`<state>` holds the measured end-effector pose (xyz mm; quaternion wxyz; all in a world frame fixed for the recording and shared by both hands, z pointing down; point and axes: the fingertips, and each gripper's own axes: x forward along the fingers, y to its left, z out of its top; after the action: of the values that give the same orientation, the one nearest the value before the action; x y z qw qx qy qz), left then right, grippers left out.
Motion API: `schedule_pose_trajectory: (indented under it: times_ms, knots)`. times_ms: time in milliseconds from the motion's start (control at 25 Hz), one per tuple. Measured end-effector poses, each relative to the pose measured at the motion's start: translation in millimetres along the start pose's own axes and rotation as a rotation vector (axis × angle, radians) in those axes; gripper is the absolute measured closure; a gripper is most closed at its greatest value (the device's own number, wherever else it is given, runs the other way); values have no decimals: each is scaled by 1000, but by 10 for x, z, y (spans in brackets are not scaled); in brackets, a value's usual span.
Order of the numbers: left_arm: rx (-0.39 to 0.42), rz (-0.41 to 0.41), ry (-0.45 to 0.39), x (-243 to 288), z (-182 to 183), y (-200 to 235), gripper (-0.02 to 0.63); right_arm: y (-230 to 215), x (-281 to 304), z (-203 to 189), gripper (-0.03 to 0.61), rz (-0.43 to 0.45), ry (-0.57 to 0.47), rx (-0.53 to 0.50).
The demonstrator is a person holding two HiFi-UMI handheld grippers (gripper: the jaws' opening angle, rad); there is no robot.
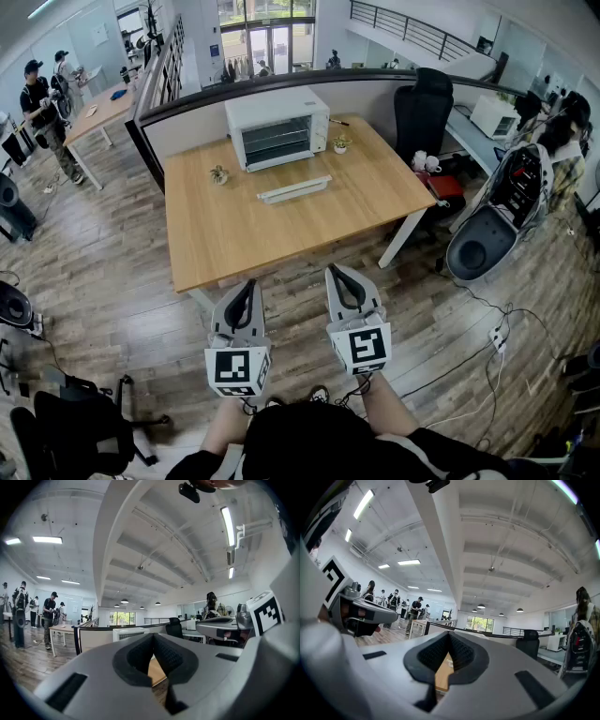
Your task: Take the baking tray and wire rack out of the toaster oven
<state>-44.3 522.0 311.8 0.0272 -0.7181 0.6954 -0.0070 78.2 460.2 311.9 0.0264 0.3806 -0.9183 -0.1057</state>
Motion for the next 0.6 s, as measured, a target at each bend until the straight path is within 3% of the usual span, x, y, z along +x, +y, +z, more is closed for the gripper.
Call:
schedule_pose_trajectory:
  times_ms: [120, 240, 320, 400, 520, 600]
  knots:
    - [4, 15, 33, 53, -129, 10, 592, 37, 22, -76, 571, 32, -10, 41]
    - [-18, -24, 7, 47, -150, -90, 589, 73, 12, -207, 568, 65, 4, 83]
    - [-17, -56, 12, 56, -226, -179, 588, 85, 3, -300, 465, 87, 25, 96]
    - [-31, -77, 39, 107, -332, -236, 575, 53, -13, -358, 401, 95, 25, 116]
    - [-156, -94, 73, 191, -494, -243, 338, -19, -41, -431, 283, 108, 4, 182]
    - [-187, -83, 94, 218, -583, -235, 298, -71, -63, -505, 231, 118, 7, 226]
